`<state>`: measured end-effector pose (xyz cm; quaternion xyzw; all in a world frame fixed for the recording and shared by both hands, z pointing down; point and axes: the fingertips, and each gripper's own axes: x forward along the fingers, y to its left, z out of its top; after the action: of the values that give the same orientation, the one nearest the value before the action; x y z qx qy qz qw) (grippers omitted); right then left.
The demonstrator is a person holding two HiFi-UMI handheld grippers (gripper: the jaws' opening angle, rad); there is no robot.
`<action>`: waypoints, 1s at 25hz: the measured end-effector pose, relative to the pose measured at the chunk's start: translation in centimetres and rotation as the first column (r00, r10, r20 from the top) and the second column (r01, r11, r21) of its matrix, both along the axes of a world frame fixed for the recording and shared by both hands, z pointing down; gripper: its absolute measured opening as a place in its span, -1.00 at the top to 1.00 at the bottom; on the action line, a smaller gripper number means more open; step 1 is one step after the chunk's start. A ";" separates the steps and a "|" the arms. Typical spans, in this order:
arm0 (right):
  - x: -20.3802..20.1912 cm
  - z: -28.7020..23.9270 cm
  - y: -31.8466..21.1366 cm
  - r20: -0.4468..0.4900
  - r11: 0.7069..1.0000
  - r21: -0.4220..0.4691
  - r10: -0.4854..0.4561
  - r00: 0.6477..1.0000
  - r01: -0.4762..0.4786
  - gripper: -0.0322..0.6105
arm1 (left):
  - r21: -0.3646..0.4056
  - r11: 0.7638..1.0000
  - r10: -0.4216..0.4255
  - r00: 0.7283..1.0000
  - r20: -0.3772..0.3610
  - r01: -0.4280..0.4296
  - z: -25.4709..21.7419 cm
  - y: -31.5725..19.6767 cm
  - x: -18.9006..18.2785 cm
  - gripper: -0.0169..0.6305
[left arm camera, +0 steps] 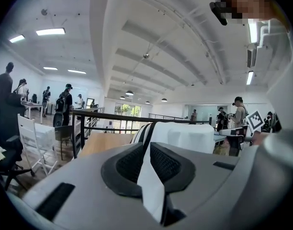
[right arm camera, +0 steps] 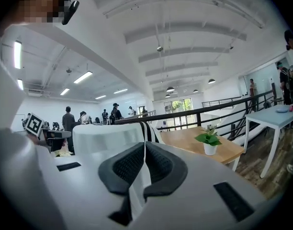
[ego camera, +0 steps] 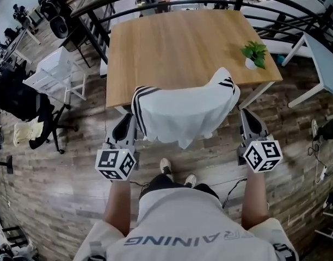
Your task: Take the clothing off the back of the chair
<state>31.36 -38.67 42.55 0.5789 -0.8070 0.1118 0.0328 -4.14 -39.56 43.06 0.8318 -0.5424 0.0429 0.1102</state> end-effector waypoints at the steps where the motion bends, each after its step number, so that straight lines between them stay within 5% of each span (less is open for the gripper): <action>1: 0.0 0.0 -0.6 -0.014 1.000 -0.005 -0.006 1.000 0.006 0.82 | -0.003 1.000 0.000 1.000 0.005 0.000 0.1 -0.6 0.0 0.80; 4: 0.5 0.4 -2.6 -0.059 0.999 -0.028 -0.024 0.998 0.022 0.82 | -0.010 1.000 0.002 1.000 0.018 -0.002 0.4 -2.2 0.0 0.76; 7: 0.8 1.5 -4.3 -0.103 0.997 -0.070 -0.050 0.993 0.042 0.67 | -0.049 0.999 0.022 1.000 0.015 -0.021 1.4 -2.9 -0.1 0.45; 15: 1.4 3.7 -8.1 -0.194 0.976 -0.156 -0.180 0.964 0.151 0.40 | -0.097 0.987 0.129 0.992 0.012 -0.127 2.8 -5.3 1.3 0.12; 19: -0.7 3.9 -9.2 -0.212 0.955 -0.174 -0.275 0.938 0.241 0.36 | -0.089 0.982 0.172 0.984 0.042 -0.168 2.6 -5.8 1.7 0.13; 22: -1.5 4.1 -9.7 -0.226 0.948 -0.184 -0.298 0.927 0.260 0.38 | -0.096 0.978 0.194 0.980 0.055 -0.188 2.7 -5.8 2.0 0.34; 25: -2.1 4.4 -9.5 -0.247 0.943 -0.189 -0.314 0.917 0.273 0.69 | -0.108 0.975 0.199 0.978 0.061 -0.192 2.9 -5.6 2.3 0.60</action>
<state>29.24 -48.16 46.93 0.4566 -0.8617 0.0854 0.2040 -1.86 -45.20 45.97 0.8723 -0.4587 0.1105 0.1282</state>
